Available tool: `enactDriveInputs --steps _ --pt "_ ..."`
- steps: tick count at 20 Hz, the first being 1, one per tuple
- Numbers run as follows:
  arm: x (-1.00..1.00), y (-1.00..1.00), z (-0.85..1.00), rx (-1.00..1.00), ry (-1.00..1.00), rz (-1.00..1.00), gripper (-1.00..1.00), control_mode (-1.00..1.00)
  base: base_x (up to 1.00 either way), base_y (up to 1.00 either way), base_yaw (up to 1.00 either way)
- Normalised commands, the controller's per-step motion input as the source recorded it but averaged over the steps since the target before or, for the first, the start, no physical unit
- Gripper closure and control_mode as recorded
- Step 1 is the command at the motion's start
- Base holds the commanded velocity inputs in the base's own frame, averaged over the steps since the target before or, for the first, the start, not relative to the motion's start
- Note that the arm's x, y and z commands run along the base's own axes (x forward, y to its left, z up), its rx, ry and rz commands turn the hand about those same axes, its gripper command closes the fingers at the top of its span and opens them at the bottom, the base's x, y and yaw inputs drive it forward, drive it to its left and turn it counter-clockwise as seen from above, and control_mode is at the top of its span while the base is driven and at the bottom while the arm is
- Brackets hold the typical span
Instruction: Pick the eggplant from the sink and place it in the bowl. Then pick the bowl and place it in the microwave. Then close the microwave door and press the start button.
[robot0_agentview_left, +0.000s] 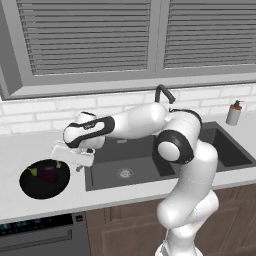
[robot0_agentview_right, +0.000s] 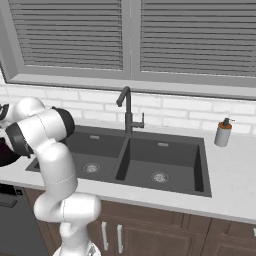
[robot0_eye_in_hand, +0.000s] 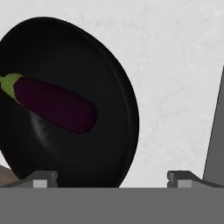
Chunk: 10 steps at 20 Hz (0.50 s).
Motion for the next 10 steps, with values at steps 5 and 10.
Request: enactDriveInputs --steps 5,10 --pt "0.0 0.0 -0.22 0.0 0.0 -0.05 -1.0 -1.0 0.0 0.0 0.0" --pt "0.0 0.0 -0.18 0.0 0.0 -0.02 -1.0 -1.0 0.0 0.0 0.0"
